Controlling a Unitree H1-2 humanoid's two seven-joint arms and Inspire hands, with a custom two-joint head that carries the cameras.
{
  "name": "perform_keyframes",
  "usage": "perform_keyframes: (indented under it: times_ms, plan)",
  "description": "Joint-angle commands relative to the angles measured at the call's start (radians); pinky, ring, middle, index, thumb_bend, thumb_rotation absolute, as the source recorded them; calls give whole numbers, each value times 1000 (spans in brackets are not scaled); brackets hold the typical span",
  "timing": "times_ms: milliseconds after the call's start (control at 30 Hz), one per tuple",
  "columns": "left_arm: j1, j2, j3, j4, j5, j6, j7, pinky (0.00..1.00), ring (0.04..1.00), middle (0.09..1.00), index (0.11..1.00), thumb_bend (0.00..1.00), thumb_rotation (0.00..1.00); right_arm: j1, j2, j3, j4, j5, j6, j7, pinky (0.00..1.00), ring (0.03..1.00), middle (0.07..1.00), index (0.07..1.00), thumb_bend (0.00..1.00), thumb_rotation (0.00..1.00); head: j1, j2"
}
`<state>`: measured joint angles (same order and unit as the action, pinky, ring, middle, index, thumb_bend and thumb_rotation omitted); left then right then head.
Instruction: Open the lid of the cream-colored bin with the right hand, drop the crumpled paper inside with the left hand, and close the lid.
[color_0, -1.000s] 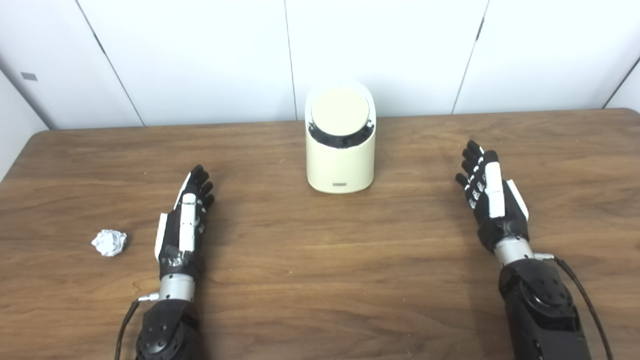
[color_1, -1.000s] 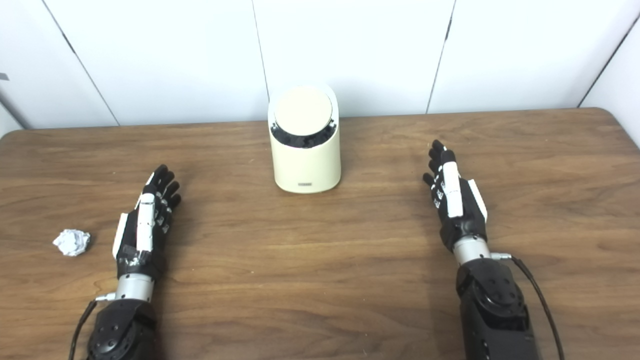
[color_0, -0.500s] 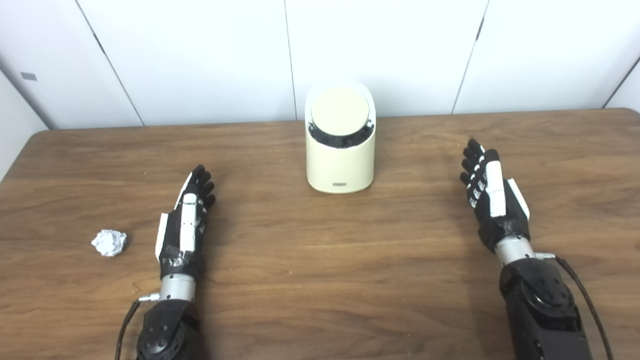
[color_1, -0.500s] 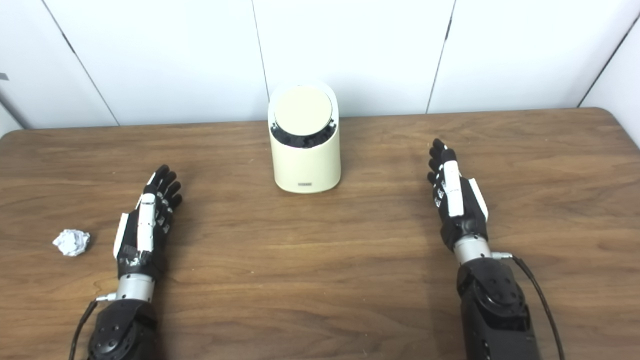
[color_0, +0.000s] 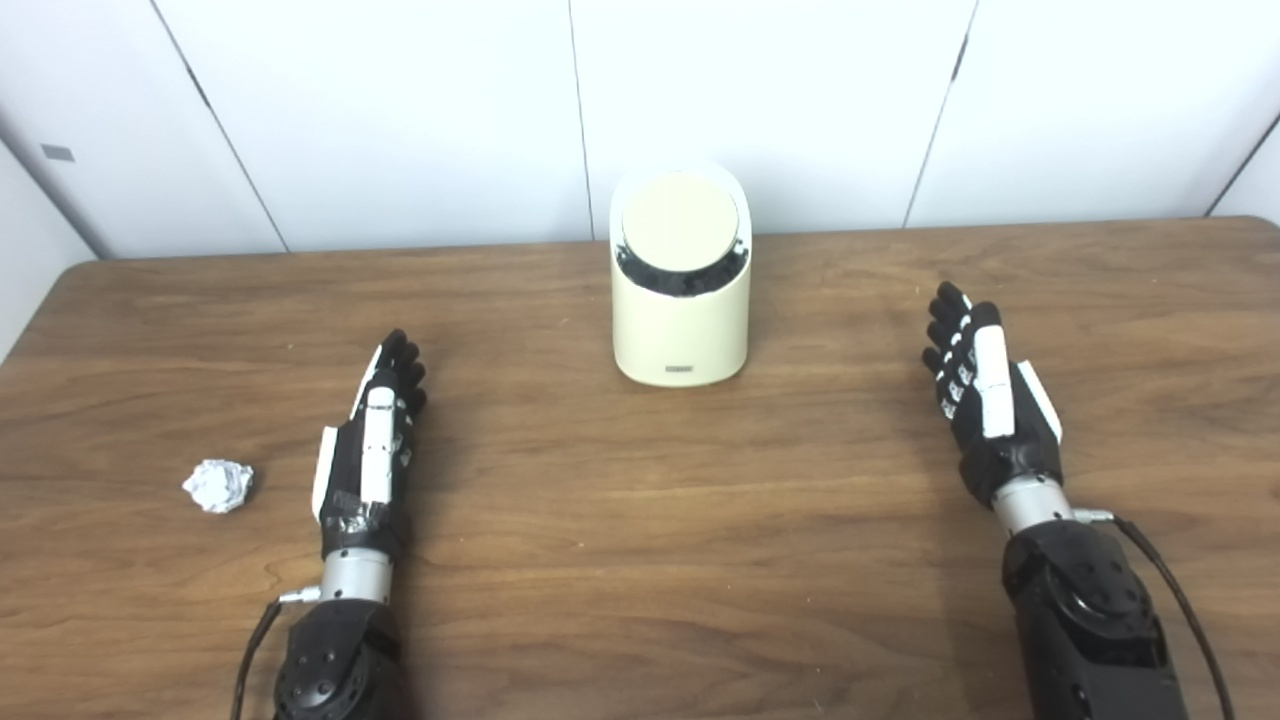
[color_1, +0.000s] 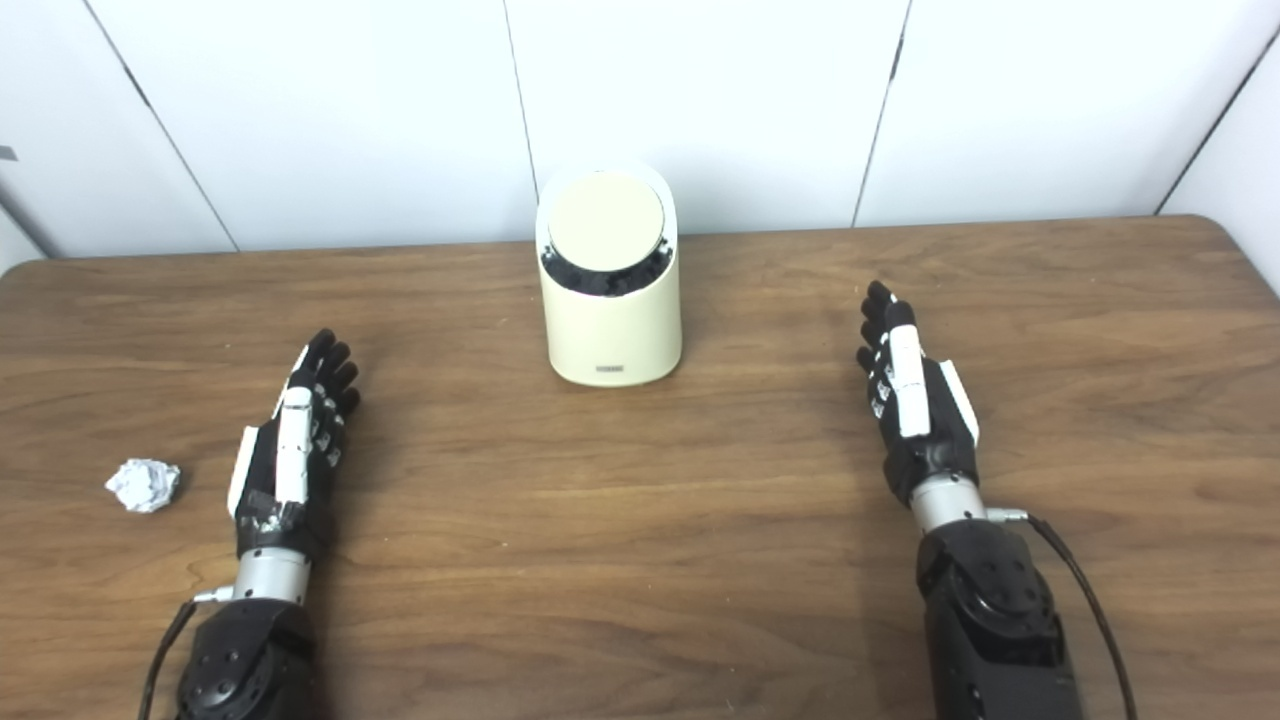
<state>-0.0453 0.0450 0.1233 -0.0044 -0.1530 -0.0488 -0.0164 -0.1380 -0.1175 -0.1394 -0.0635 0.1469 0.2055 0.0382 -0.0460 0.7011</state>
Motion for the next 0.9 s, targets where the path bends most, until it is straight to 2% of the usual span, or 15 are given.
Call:
perform_keyframes:
  times_ms: [0, 233, 400, 633, 867]
  plan:
    - [9, -11, -8, -17, 4, -34, -2, 978, 962, 968, 977, 408, 916, -20, -13, -5, -27, 10, -36, 11, 1000, 999, 983, 962, 602, 1000, 1, -10]
    - [21, -28, -11, -14, 22, -31, 15, 957, 953, 955, 967, 425, 912, -56, -36, -5, 5, 10, -60, 30, 1000, 1000, 988, 961, 631, 1000, 2, -43]
    - [24, -37, -14, -6, 21, -42, 11, 957, 954, 954, 965, 395, 911, -102, -70, 5, 13, 10, -58, 58, 1000, 1000, 1000, 971, 667, 1000, 5, -59]
    - [35, -54, -23, -24, 38, -34, 21, 955, 952, 951, 957, 400, 925, -170, -129, 30, 0, -34, -30, 70, 1000, 1000, 999, 965, 644, 1000, 8, -68]
    - [40, -66, -26, -35, 46, -30, 25, 950, 950, 948, 959, 426, 889, -250, -166, 63, -19, -78, 46, 80, 1000, 995, 985, 957, 696, 1000, 13, -65]
